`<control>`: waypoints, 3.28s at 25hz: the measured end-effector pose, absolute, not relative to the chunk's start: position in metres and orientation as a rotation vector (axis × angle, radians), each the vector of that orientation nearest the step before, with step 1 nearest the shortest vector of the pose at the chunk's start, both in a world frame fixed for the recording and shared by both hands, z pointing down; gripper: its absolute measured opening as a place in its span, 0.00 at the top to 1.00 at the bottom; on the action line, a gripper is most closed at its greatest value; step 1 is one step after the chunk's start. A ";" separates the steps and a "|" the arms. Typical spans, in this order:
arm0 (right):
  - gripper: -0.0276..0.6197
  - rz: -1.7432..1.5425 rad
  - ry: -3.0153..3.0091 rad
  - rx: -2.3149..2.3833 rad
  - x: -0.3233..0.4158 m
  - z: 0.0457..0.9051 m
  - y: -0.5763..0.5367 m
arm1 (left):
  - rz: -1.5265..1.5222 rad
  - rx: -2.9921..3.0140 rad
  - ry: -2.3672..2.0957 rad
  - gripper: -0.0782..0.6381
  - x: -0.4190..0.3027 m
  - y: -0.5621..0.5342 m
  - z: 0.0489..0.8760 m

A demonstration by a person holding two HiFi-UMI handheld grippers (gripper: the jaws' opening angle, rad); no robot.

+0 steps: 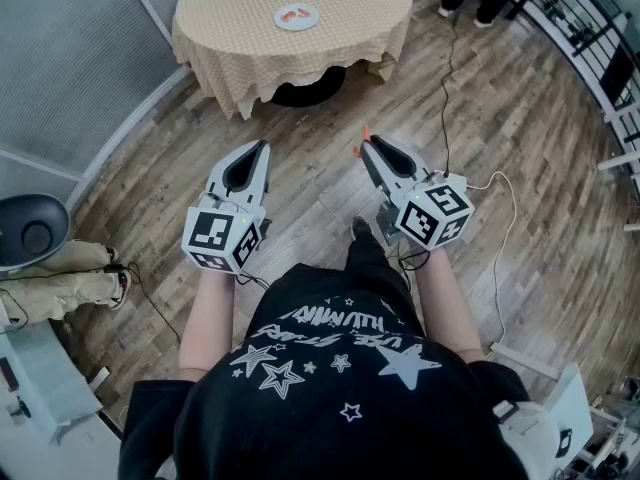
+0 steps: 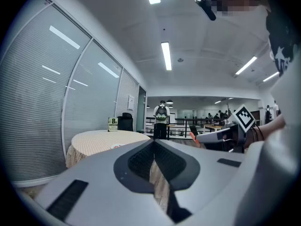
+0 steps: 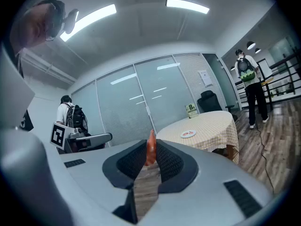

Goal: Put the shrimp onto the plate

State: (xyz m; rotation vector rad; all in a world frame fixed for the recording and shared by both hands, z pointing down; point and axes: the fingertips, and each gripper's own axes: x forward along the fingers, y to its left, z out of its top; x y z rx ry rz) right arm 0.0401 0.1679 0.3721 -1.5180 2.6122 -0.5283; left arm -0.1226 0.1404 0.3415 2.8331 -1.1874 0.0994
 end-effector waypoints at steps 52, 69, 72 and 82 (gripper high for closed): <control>0.85 -0.658 2.601 -1.532 0.095 0.393 0.030 | 0.194 2.656 -1.254 0.88 -0.110 0.034 0.381; 0.85 -0.761 2.608 -1.425 0.160 0.397 -0.092 | 0.273 2.605 -1.288 0.88 -0.037 -0.078 0.381; 0.85 -0.786 2.613 -1.386 0.168 0.402 -0.109 | 0.278 2.598 -1.311 0.88 -0.027 -0.094 0.381; 0.85 -0.803 2.731 -1.220 0.173 0.417 -0.148 | 0.293 2.551 -1.433 0.88 -0.004 -0.126 0.392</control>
